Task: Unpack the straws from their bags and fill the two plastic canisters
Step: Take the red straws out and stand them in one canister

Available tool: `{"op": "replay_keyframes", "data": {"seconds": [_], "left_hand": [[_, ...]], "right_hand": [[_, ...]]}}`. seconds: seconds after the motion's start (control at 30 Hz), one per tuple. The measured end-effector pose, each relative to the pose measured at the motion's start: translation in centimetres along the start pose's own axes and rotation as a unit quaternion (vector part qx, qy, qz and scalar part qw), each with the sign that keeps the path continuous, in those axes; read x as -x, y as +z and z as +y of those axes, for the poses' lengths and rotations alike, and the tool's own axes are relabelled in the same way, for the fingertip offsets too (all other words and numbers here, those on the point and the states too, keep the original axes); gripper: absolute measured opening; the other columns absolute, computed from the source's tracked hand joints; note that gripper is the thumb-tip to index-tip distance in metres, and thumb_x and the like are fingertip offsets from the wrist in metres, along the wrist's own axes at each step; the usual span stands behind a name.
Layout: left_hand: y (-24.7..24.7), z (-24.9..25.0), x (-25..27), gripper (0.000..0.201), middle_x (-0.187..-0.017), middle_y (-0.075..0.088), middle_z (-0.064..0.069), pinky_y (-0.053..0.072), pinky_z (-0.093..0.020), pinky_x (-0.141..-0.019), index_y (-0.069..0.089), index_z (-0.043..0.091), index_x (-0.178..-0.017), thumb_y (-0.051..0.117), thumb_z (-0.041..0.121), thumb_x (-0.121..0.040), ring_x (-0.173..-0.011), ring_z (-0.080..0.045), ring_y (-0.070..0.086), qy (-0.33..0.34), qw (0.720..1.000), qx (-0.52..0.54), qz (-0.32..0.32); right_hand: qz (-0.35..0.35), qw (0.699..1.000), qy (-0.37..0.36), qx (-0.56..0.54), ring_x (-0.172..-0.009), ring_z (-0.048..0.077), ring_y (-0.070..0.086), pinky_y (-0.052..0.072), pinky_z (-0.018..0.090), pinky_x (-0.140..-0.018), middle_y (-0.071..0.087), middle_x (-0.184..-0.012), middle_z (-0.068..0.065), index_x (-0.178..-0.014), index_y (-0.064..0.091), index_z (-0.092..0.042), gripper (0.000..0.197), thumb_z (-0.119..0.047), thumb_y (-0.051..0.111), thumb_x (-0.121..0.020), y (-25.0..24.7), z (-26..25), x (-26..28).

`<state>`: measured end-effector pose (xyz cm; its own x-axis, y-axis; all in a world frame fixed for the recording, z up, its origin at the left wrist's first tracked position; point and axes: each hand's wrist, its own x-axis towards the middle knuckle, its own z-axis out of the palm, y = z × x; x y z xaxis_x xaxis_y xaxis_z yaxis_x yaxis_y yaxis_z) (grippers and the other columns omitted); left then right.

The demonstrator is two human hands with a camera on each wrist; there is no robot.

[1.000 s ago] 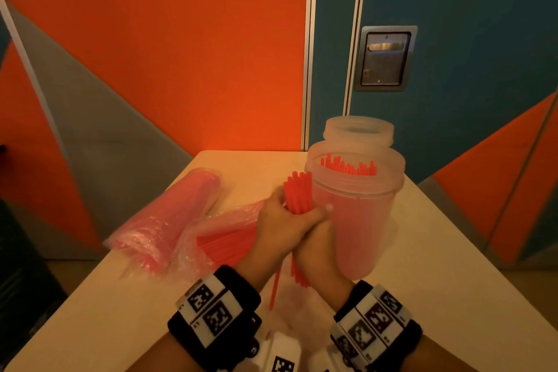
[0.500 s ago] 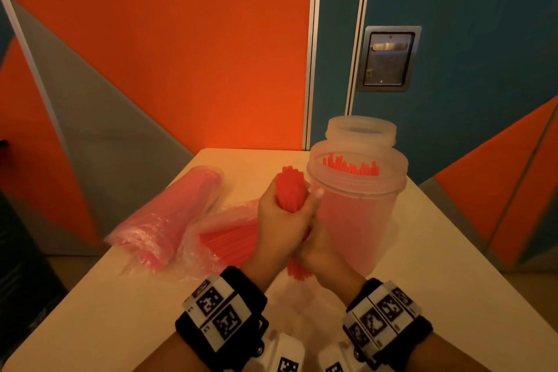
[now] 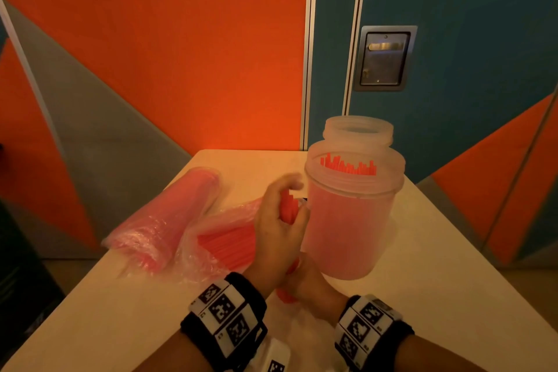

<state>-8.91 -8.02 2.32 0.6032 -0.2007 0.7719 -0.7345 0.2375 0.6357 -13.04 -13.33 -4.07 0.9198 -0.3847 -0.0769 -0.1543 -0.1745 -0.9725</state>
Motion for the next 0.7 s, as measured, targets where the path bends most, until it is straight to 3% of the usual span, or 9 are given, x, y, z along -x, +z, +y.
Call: {"op": "replay_keyframes", "data": {"seconds": [0.13, 0.2, 0.3, 0.37, 0.43, 0.47, 0.53, 0.63, 0.7], "left_hand": [[0.3, -1.1, 0.0, 0.017, -0.093, 0.064, 0.01, 0.049, -0.02, -0.078, 0.059, 0.03, -0.084, 0.07, 0.02, -0.077, -0.09, 0.0, 0.059, -0.001, 1.0, -0.015, -0.008], [0.6, -1.2, -0.1, 0.014, -0.091, 0.066, 0.012, 0.052, -0.026, -0.08, 0.059, 0.032, -0.078, 0.07, 0.025, -0.075, -0.09, -0.003, 0.063, -0.034, 0.999, 0.006, -0.012], [1.1, -1.3, -0.1, 0.011, -0.084, 0.067, 0.007, 0.055, -0.037, -0.07, 0.057, 0.024, -0.075, 0.064, 0.032, -0.076, -0.077, -0.014, 0.064, -0.051, 0.998, 0.014, -0.026], [1.3, -1.2, -0.1, 0.014, -0.077, 0.064, 0.001, 0.05, -0.033, -0.065, 0.05, 0.022, -0.071, 0.06, 0.031, -0.076, -0.071, -0.015, 0.059, -0.034, 0.999, -0.003, -0.038], [1.4, -0.5, -0.5, 0.013, -0.077, 0.063, 0.006, 0.046, -0.021, -0.066, 0.051, 0.032, -0.074, 0.06, 0.023, -0.078, -0.073, -0.006, 0.057, -0.011, 0.998, -0.004, -0.056], [1.4, 0.1, -0.9, 0.021, -0.082, 0.062, 0.011, 0.045, -0.015, -0.07, 0.054, 0.037, -0.084, 0.061, 0.017, -0.079, -0.077, -0.002, 0.057, 0.011, 0.998, -0.006, -0.058], [1.3, 1.4, -2.2, 0.042, -0.096, 0.061, 0.013, 0.044, -0.012, -0.079, 0.051, 0.038, -0.109, 0.065, 0.01, -0.081, -0.089, -0.001, 0.058, 0.057, 0.997, -0.007, -0.058], [1.2, 4.3, -5.3, 0.043, -0.102, 0.058, 0.008, 0.044, -0.014, -0.081, 0.052, 0.037, -0.112, 0.07, 0.013, -0.081, -0.093, 0.0, 0.056, 0.123, 0.991, 0.004, -0.059], [1.4, 6.7, -8.0, 0.032, -0.092, 0.059, 0.011, 0.045, -0.015, -0.074, 0.056, 0.041, -0.093, 0.073, 0.017, -0.078, -0.083, -0.001, 0.058, 0.126, 0.989, 0.036, -0.062]], "right_hand": [[0.004, 0.999, -0.025, 0.023, -0.061, 0.009, 0.054, 0.042, 0.013, -0.051, 0.054, -0.066, -0.005, -0.075, 0.056, -0.018, 0.027, 0.007, 0.063, -0.081, -0.2, -1.3, 0.7], [0.018, 0.997, -0.072, 0.017, -0.072, 0.006, 0.053, 0.045, 0.014, -0.064, 0.053, -0.076, -0.011, -0.085, 0.055, -0.023, 0.023, 0.0, 0.055, -0.088, -0.4, -3.0, 1.0], [0.066, 0.987, -0.133, 0.062, -0.079, 0.004, 0.047, 0.041, 0.025, -0.079, 0.047, -0.081, -0.013, -0.091, 0.054, -0.017, 0.015, -0.008, 0.042, -0.095, -0.7, -5.0, 1.1], [0.052, 0.993, -0.101, 0.017, -0.078, 0.007, 0.051, 0.045, 0.023, -0.075, 0.049, -0.078, -0.011, -0.093, 0.054, -0.016, 0.022, 0.004, 0.045, -0.093, -0.9, -5.2, 1.6], [0.054, 0.994, -0.095, -0.005, -0.081, 0.013, 0.054, 0.045, 0.024, -0.074, 0.056, -0.084, 0.001, -0.106, 0.055, -0.003, 0.021, 0.006, 0.042, -0.093, -1.0, -5.3, 2.2], [0.066, 0.992, -0.102, -0.022, -0.084, 0.016, 0.054, 0.045, 0.026, -0.075, 0.06, -0.091, 0.013, -0.112, 0.053, 0.005, 0.022, 0.005, 0.039, -0.095, -1.1, -5.7, 2.4], [0.073, 0.989, -0.113, -0.068, -0.088, 0.018, 0.053, 0.045, 0.028, -0.078, 0.058, -0.106, 0.026, -0.11, 0.053, 0.004, 0.022, 0.004, 0.035, -0.096, -1.5, -7.1, 2.7], [0.095, 0.981, -0.169, -0.028, -0.088, 0.016, 0.057, 0.049, 0.037, -0.086, 0.063, -0.106, 0.021, -0.107, 0.058, -0.003, 0.02, 0.003, 0.047, -0.092, -2.5, -10.0, 2.7], [0.121, 0.968, -0.219, -0.002, -0.072, 0.003, 0.058, 0.051, 0.022, -0.072, 0.065, -0.081, 0.005, -0.095, 0.06, -0.008, 0.016, 0.004, 0.051, -0.088, -3.5, -12.9, 2.7]]}}
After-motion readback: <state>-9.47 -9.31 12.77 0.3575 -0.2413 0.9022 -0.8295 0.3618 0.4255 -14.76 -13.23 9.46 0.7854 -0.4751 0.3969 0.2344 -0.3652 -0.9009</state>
